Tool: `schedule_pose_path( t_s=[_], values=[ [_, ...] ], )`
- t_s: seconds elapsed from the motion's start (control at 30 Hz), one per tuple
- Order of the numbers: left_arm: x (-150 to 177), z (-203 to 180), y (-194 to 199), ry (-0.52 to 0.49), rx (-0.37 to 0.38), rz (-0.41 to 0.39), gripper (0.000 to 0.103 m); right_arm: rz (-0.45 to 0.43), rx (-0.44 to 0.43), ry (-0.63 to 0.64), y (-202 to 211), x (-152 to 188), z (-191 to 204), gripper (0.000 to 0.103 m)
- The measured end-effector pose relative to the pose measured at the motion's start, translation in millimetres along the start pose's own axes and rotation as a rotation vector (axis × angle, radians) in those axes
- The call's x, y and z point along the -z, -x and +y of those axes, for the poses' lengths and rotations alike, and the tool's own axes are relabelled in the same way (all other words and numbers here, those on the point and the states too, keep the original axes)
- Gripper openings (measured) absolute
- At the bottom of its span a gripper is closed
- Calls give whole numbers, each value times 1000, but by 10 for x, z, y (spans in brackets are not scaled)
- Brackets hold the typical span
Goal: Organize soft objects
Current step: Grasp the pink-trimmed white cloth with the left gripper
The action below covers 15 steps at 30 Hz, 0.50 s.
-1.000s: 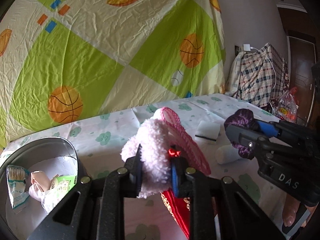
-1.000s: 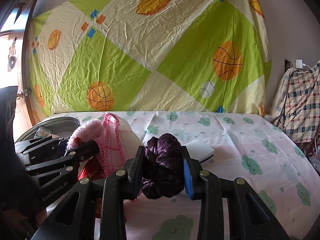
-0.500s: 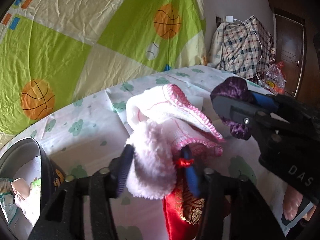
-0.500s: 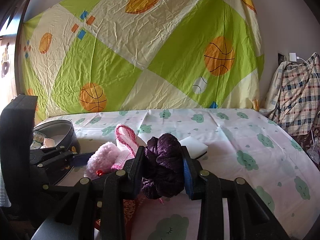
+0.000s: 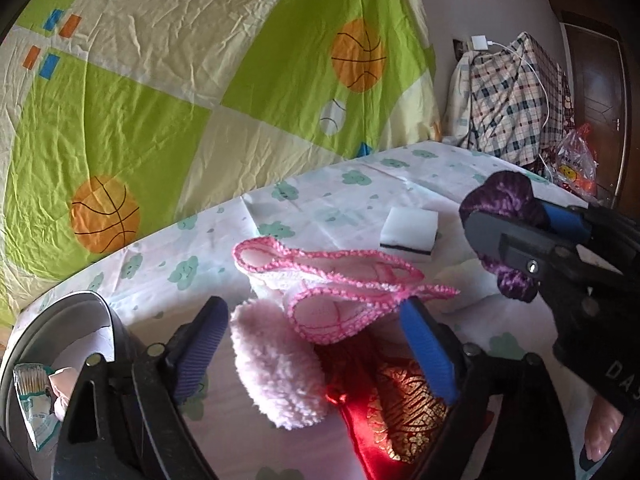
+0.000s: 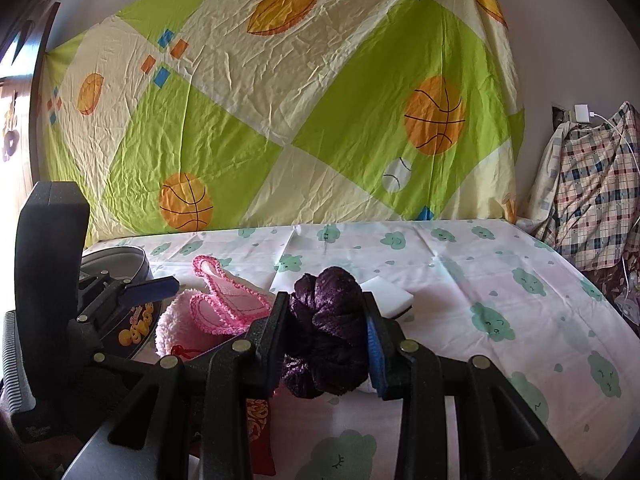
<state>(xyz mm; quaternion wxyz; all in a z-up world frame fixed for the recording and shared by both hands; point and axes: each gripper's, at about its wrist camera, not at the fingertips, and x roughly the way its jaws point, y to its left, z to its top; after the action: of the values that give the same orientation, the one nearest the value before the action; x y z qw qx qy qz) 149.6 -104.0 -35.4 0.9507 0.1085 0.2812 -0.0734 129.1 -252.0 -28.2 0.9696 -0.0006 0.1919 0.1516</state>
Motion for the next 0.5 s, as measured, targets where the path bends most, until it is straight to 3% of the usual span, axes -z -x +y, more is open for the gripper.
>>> schedule_pose_path(
  t_s=[0.07, 0.1, 0.13, 0.17, 0.2, 0.27, 0.37, 0.5],
  values=[
    [-11, -14, 9, -11, -3, -7, 97, 1, -1, 1, 3, 2, -1, 37],
    [-18, -21, 11, -17, -15, -10, 89, 1, -1, 2, 4, 4, -2, 37],
    [-32, -26, 10, -22, -22, -15, 77, 0, -1, 2, 4, 5, -2, 37],
    [-43, -32, 10, -29, -2, -25, 48, -1, -1, 3, 7, 5, -2, 37],
    [-57, -29, -10, -30, 19, -21, 27, 0, 0, 5, 2, 7, 2, 37],
    [-86, -1, -118, -14, 40, 33, 6, 4, 0, 10, -9, 7, 12, 37],
    [-90, 100, -194, 47, 68, 50, 4, 0, -1, 10, -7, 8, 10, 37],
    [-96, 224, -74, 109, 60, -8, 3, -3, -1, 11, -4, 13, 14, 37]
  ],
)
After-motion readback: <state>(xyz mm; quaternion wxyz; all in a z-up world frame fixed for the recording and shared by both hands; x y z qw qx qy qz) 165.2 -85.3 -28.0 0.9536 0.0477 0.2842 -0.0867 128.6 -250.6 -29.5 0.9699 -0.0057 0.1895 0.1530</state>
